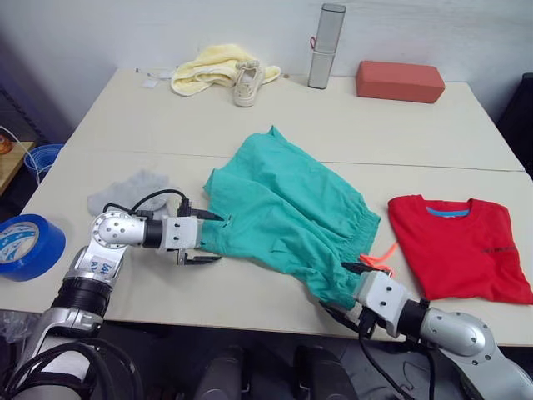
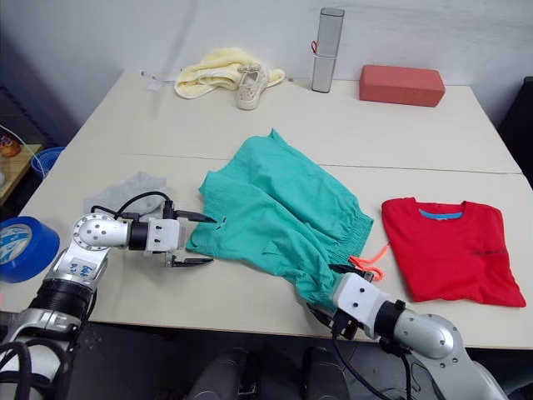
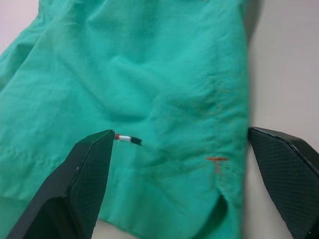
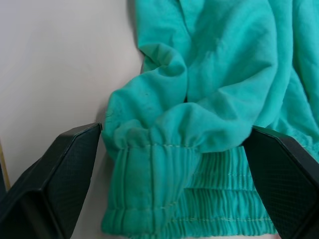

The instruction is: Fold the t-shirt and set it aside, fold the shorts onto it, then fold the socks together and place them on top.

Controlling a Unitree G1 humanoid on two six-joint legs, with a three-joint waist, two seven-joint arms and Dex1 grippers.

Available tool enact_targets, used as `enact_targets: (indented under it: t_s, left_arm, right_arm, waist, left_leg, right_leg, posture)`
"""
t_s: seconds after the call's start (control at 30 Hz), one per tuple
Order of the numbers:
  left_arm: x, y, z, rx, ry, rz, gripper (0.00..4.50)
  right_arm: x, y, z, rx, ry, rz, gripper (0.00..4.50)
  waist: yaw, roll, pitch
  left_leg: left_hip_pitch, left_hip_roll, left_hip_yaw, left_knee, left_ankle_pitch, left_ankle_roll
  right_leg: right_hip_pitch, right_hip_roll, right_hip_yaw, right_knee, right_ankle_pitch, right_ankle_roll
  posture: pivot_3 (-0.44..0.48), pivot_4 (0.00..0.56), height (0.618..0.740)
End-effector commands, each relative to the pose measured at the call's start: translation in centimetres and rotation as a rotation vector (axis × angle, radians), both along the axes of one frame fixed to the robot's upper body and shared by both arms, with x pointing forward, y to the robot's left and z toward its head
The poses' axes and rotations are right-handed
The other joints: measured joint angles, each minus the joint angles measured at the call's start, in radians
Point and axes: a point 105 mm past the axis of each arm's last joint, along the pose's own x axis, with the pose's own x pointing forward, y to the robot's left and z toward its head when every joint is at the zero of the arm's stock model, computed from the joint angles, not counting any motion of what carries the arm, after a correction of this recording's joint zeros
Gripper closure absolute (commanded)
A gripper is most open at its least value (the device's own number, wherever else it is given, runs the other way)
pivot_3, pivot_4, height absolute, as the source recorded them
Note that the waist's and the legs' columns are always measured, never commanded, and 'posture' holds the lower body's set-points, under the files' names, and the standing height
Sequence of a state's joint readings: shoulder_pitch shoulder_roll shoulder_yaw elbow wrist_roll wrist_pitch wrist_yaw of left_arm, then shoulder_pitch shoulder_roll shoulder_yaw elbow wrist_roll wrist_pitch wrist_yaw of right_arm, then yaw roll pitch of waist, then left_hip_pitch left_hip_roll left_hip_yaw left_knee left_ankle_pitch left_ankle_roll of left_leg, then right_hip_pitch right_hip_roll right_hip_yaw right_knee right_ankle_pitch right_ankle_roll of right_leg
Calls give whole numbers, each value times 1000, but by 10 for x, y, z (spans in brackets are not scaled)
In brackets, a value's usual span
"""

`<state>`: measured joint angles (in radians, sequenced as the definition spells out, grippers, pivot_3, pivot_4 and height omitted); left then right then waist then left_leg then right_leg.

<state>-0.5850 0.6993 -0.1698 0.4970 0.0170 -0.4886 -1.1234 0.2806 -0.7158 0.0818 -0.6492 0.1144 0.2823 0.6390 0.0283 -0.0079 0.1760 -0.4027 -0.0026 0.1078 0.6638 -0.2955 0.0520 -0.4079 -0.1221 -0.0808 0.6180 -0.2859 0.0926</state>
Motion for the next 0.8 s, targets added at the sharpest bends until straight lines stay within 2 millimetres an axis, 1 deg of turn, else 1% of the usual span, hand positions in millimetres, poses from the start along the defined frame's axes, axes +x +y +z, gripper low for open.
enact_targets:
  t_s: [0.03, 0.1, 0.2, 0.27, 0.3, 0.37, 0.4, 0.43, 0.5, 0.53, 0.57, 0.67, 0.7, 0.73, 0.8]
  left_arm:
    - [7, 14, -22, 102, 62, 69, 641]
    - [7, 16, -24, 108, 79, 72, 1249]
    - [-2, 18, -29, 100, 135, 44, 2182]
    - [-15, 24, -33, 85, 190, 29, 2805]
    - [-26, 27, -35, 71, 237, 23, 3128]
    - [-41, 30, -36, 49, 292, 15, 3862]
    - [-45, 30, -36, 40, 306, 13, 4157]
    - [-57, 30, -35, 9, 342, 11, 4488]
    - [-77, 28, -31, -53, 393, 21, 4488]
    - [-90, 24, -26, -96, 419, 2, 4488]
    - [-98, 21, -21, -122, 435, -11, 4488]
    - [-132, 9, -7, -211, 533, -80, 4488]
    - [-143, 6, -5, -224, 565, -90, 4488]
    - [-150, 4, -4, -229, 584, -91, 4488]
    - [-163, 2, -9, -232, 615, -53, 4488]
  right_arm:
    - [2, 4, 6, 18, -46, 10, 638]
    - [4, 4, 9, 24, -66, 8, 1309]
    - [7, 3, 15, 17, -118, 33, 2390]
    - [5, -2, 16, -9, -129, 55, 3065]
    - [3, -7, 15, -33, -138, 69, 3418]
    - [2, -14, 15, -65, -151, 86, 4182]
    - [1, -16, 14, -75, -155, 92, 4474]
    - [0, -24, 13, -93, -162, 98, 4500]
    - [-2, -37, 13, -129, -195, 128, 4500]
    - [-1, -45, 15, -159, -242, 140, 4500]
    - [-1, -50, 16, -177, -277, 149, 4500]
    - [0, -70, 13, -255, -355, 181, 4500]
    - [0, -77, 11, -272, -369, 191, 4500]
    - [0, -81, 9, -281, -380, 198, 4500]
    - [-4, -85, -1, -277, -349, 242, 4500]
  waist:
    - [-2, 0, -1]
    - [-4, 1, -1]
    - [-5, 1, -2]
    - [-7, 1, -2]
    - [-12, 1, -2]
    - [-27, 1, -2]
    - [-33, 1, -2]
    - [-33, 1, -2]
    - [-42, 1, -2]
    - [-44, 1, -2]
    - [-46, 0, -1]
    - [-46, -1, 0]
    - [-45, -3, 0]
    - [-43, -3, 1]
    - [-37, 0, 2]
  left_leg:
    - [0, 0, 0, 0, 0, 1]
    - [1, 0, 0, 0, 0, 1]
    - [1, 0, 0, 0, 2, 4]
    - [2, 0, 0, 0, 2, 5]
    - [2, 0, 0, 0, 2, 5]
    - [2, 1, 1, 0, 2, 4]
    - [2, 2, 1, 0, 2, 2]
    - [2, 3, 1, 0, 2, 1]
    - [2, 4, 1, -1, 2, 0]
    - [2, 4, 2, -1, 2, 0]
    - [3, 4, 2, -2, 1, -1]
    - [3, 4, 2, -1, 1, -1]
    - [3, 4, 2, -1, 0, -3]
    - [4, 4, 1, -1, -2, -7]
    - [10, 4, 1, -2, -2, -8]
  right_leg:
    - [0, 0, 0, 0, 0, 0]
    - [0, 0, 0, 1, 0, 0]
    - [0, 0, 0, 2, 0, 0]
    - [0, 0, 0, 2, 0, 0]
    - [0, 1, 1, 2, 0, 0]
    - [0, 2, 1, 2, 0, -1]
    - [0, 2, 1, 2, -1, -1]
    - [0, 3, 1, 1, -1, -1]
    - [0, 4, 2, 1, -2, -2]
    - [0, 4, 3, 0, -2, -1]
    - [1, 4, 3, 0, -3, -1]
    - [1, 4, 3, -1, -3, -1]
    - [2, 4, 3, -1, -3, -1]
    - [3, 4, 3, -1, -3, -1]
    - [10, 4, 3, -3, -4, -3]
  posture:
    - [0, 150, 740]
    - [0, 150, 740]
    - [0, 150, 740]
    - [0, 150, 740]
    - [0, 150, 740]
    - [0, 150, 740]
    - [0, 150, 740]
    - [0, 150, 740]
    - [0, 150, 740]
    - [0, 150, 740]
    - [0, 150, 740]
    - [0, 150, 740]
    - [0, 150, 740]
    - [0, 150, 740]
    - [0, 150, 740]
